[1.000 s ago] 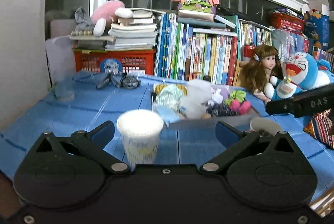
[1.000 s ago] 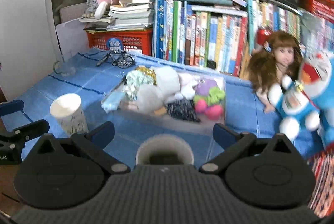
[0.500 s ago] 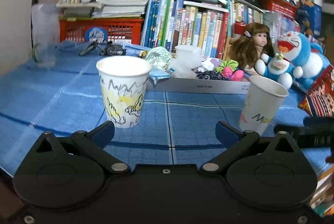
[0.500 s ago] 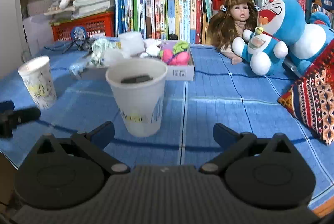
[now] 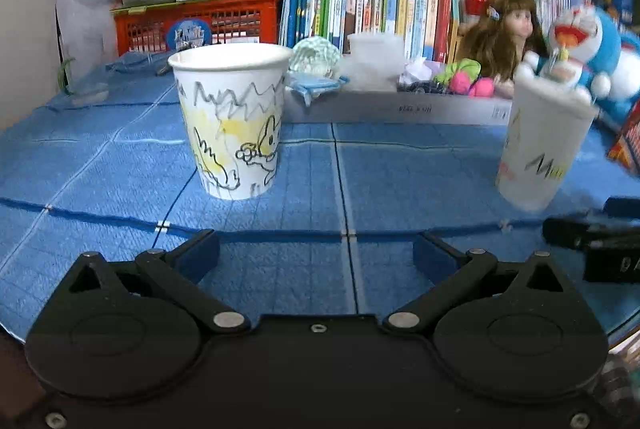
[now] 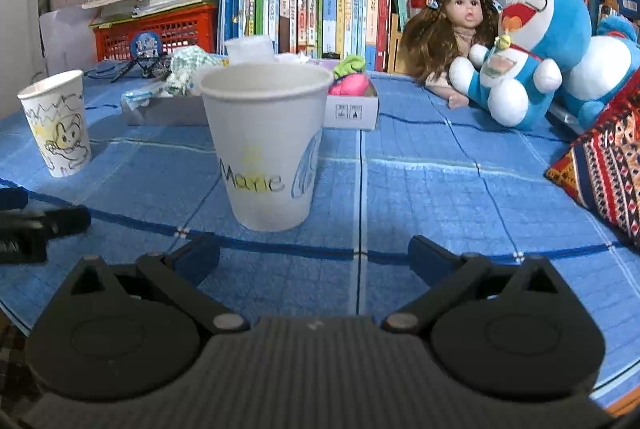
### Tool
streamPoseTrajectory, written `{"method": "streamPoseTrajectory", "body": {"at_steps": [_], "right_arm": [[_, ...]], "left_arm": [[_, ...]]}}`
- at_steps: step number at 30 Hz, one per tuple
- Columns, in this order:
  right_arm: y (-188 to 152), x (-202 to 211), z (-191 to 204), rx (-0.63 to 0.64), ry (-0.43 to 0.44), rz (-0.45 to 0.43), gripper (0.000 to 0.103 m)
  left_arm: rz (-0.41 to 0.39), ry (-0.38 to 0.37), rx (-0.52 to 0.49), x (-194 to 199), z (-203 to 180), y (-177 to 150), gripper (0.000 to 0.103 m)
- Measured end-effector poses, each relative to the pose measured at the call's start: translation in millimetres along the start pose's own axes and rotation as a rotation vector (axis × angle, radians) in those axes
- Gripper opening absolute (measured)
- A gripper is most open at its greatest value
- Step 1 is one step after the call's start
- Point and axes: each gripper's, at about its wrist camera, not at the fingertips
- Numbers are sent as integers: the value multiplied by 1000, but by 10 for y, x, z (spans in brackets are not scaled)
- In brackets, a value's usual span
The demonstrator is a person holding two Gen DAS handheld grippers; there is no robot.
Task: Organize soft objects
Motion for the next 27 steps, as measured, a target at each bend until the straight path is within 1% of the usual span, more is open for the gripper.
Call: {"method": "streamPoseTrajectory", "body": {"at_steps": [1, 2, 4, 10, 18, 27], "right_arm": [[-19, -24, -2, -6, 1, 8, 103], [-39, -28, -8, -14, 4, 3, 103], [-60, -27, -10, -23, 0, -9, 103], [-87, -43, 51, -34, -23, -33, 103], [-104, -48, 65, -39, -24, -55, 103], [-129, -33, 68, -41, -30, -67, 103]], "left_arm": [[-13, 9, -24, -2, -36, -24, 103], [-25, 10, -28, 1, -55, -42, 103], [-21, 3, 5, -25, -42, -50, 103], [-33, 16, 4, -26, -72, -64, 103], [-11, 14, 3, -39, -67, -26, 103], [-35, 20, 6, -24, -68, -58, 103]]}}
Point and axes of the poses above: each gripper's, at about its wrist camera, not at the fingertips, and x roughly against the way its jaws point, z to its left, y to its top, and after that the axes turned 5 degrees about -z, right-handed
